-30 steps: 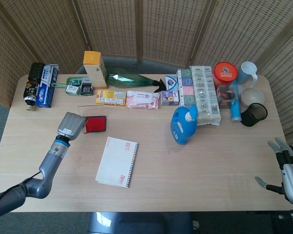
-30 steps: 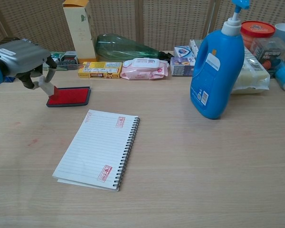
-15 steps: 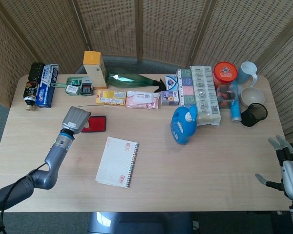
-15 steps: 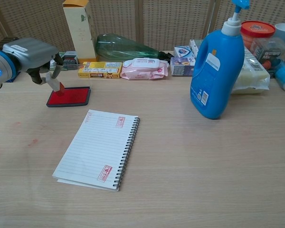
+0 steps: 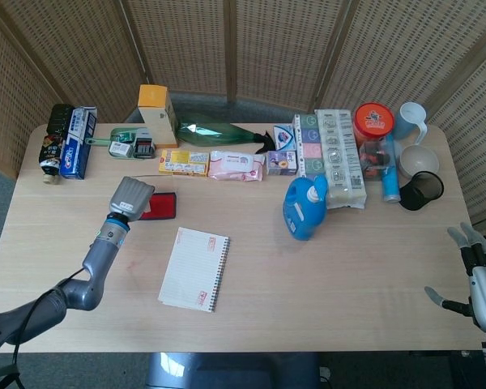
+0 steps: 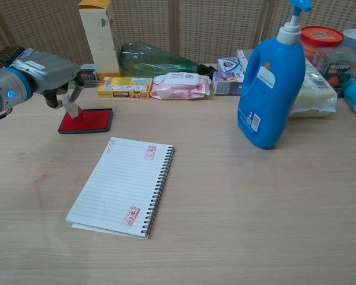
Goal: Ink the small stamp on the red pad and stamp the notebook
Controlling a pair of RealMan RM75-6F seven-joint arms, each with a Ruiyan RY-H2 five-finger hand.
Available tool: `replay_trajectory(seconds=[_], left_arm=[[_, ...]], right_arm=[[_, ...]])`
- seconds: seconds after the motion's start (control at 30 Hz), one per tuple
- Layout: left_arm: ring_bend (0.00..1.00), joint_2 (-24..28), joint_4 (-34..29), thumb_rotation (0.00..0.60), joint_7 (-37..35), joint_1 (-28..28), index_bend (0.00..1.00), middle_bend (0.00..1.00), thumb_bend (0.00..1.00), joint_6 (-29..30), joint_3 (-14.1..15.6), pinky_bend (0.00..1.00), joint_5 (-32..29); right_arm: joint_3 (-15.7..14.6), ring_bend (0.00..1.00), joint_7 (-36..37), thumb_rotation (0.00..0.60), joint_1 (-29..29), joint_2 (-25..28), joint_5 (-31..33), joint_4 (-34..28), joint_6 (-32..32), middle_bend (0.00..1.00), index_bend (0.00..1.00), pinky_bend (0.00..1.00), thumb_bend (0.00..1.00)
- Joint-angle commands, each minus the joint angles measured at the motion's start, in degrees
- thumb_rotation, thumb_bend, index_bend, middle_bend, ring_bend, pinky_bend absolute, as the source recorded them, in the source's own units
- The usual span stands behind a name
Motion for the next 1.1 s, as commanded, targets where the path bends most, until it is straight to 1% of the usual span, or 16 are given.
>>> replay_trajectory(seconds=[0.03,0.53,0.77,0.83,0.97,1.1], left_arm=[[1.00,-0.94,1.51,0.600,-0.06,-0.40,0.63,1.00,0.36,-0.84,0.20,1.00,-0.83],[1.00,-4.23,7.52,0.600,-1.90,-2.10,0.63,1.00,0.36,-1.78,1.42,1.00,0.51],[1.00,-5.08,8.72,0.600,-1.90,-2.44,0.63,1.00,0.35,-1.91,1.51,1.00,0.56],[1.00,-5.10,8.62,0.600,-1.83,-2.43,0.63,1.00,0.36,-1.77,1.53,1.00,0.58],[1.00,-3.98,6.52,0.600,-1.70,-2.17,0.63,1.00,0.35,-0.41,1.45,1.00,1.03],[1.00,-1.36,2.33,0.600,-0.99,-1.63,0.63,1.00,0.36,1.36,1.27,1.00,1.29]], right_arm=[[-0.11,0.00,-0.20,0.568,-0.12,-0.03,-0.23,-0.11,0.22,0.00,0.06,0.00,0.00],[-0.14,0.00,-0.21,0.570,-0.75,0.21,-1.17,-0.54,1.74,0.00,0.06,0.00,0.00],[-0.27,0.00,0.24,0.572,-1.21,0.63,-2.04,-0.89,2.69,0.00,0.06,0.00,0.00],[-0.28,0.00,0.37,0.569,-1.31,0.72,-2.10,-0.93,2.84,0.00,0.06,0.00,0.00],[-0.39,0.00,0.72,0.569,-1.43,0.95,-2.29,-1.10,2.91,0.00,0.06,0.00,0.00],[-0.48,0.00,0.93,0.567,-1.51,1.09,-2.53,-1.26,2.97,0.00,0.06,0.00,0.00]])
